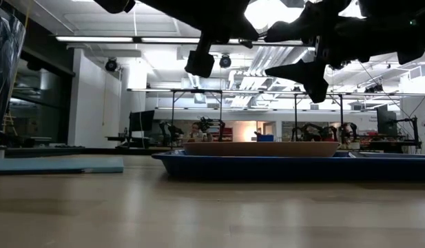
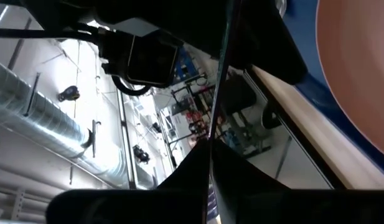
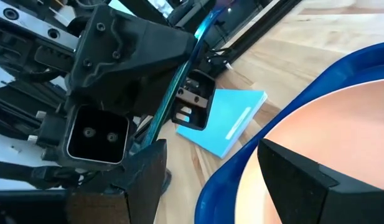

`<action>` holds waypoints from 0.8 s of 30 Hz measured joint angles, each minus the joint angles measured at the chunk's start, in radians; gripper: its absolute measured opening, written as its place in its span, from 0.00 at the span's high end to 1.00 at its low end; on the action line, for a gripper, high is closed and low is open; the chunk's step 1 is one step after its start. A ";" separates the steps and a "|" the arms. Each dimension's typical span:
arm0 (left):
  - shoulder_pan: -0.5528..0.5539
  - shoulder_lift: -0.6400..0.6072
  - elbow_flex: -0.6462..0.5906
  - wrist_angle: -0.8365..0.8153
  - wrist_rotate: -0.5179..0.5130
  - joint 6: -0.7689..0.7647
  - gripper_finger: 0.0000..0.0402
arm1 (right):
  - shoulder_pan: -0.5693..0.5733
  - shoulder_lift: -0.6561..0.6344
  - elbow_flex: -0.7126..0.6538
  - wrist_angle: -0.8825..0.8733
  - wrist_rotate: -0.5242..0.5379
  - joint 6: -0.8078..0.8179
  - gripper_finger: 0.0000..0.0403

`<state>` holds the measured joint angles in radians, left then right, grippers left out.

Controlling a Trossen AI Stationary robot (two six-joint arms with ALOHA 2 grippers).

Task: Pick and place plate/cup/fork/spoon on tray
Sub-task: Put the blue fork on the blue serving tray to the right of the pink plate

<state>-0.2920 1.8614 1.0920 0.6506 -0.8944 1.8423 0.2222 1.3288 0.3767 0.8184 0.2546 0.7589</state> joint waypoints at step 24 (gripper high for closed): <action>0.020 -0.008 0.000 -0.002 0.051 -0.046 1.00 | 0.007 -0.072 0.002 -0.009 0.023 -0.026 0.39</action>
<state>-0.2716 1.8533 1.0920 0.6488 -0.8433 1.7967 0.2289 1.2564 0.3782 0.8098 0.2781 0.7331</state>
